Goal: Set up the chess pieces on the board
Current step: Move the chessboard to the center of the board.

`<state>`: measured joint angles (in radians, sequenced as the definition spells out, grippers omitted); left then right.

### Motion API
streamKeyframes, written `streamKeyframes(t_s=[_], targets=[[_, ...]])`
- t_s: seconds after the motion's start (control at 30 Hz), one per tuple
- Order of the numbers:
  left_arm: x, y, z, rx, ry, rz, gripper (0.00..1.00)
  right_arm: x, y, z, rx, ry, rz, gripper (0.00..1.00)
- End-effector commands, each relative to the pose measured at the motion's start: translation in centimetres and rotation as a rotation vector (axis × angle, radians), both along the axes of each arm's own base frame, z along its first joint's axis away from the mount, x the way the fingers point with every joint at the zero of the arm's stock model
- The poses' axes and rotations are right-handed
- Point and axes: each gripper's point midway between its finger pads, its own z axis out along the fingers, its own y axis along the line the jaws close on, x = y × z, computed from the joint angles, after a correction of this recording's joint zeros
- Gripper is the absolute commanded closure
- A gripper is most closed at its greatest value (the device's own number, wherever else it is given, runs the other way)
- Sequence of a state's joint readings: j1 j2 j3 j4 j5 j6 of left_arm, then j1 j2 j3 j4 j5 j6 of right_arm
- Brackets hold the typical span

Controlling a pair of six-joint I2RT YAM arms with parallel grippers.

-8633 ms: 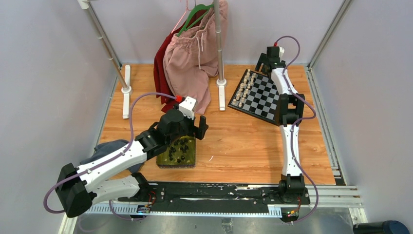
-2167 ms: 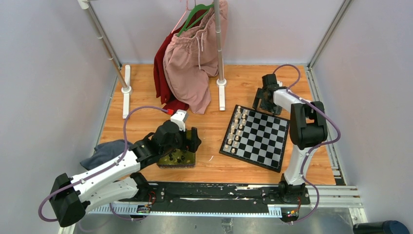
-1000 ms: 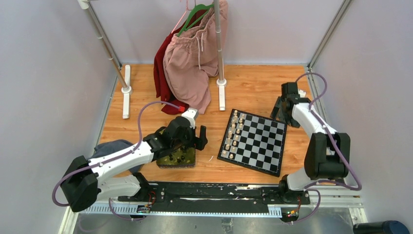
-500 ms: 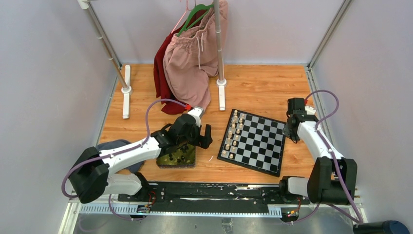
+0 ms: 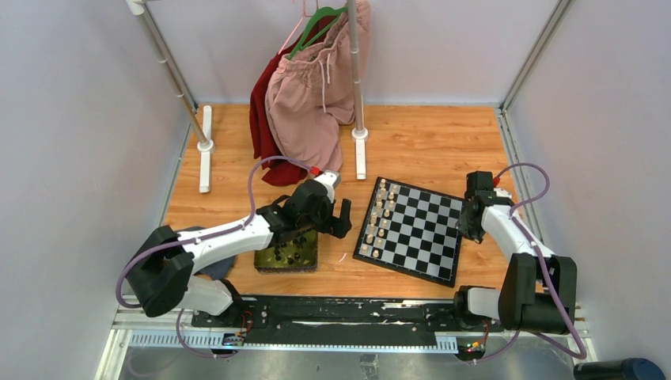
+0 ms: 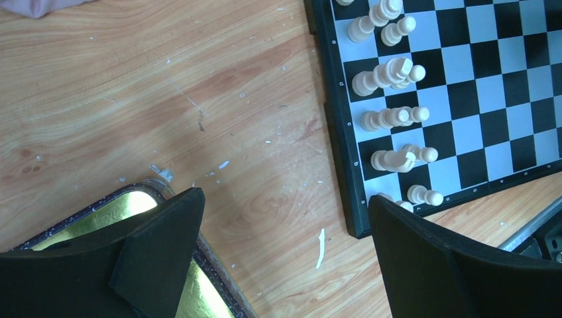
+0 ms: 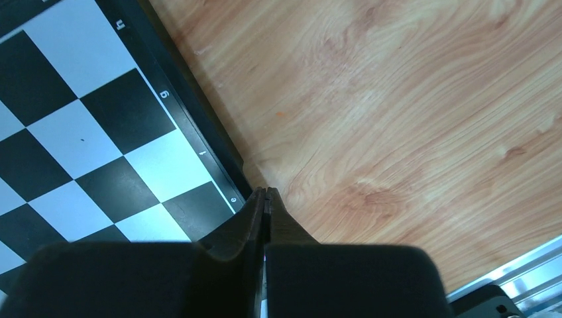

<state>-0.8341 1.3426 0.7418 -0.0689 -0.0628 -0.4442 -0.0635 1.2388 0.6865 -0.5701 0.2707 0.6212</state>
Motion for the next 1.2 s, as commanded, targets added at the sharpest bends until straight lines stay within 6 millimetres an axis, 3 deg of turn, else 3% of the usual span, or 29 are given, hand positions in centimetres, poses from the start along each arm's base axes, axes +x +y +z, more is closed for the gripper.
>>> streamKeyframes(t_s=[0.0, 0.8, 1.17], targets=[[0.6, -1.0, 0.4, -0.007, -0.012, -0.024, 0.0, -0.4, 0.7, -1.3, 0.066, -0.006, -0.047, 1.0], [1.1, -0.4, 1.6, 0.036, -0.054, -0.022, 0.0, 0.1, 4.0, -2.7, 0.171, -0.032, 0.004, 1.0], [1.1, 0.2, 2.3, 0.056, -0.073, -0.02, 0.0, -1.1, 6.1, -3.1, 0.18, -0.014, 0.054, 1.0]])
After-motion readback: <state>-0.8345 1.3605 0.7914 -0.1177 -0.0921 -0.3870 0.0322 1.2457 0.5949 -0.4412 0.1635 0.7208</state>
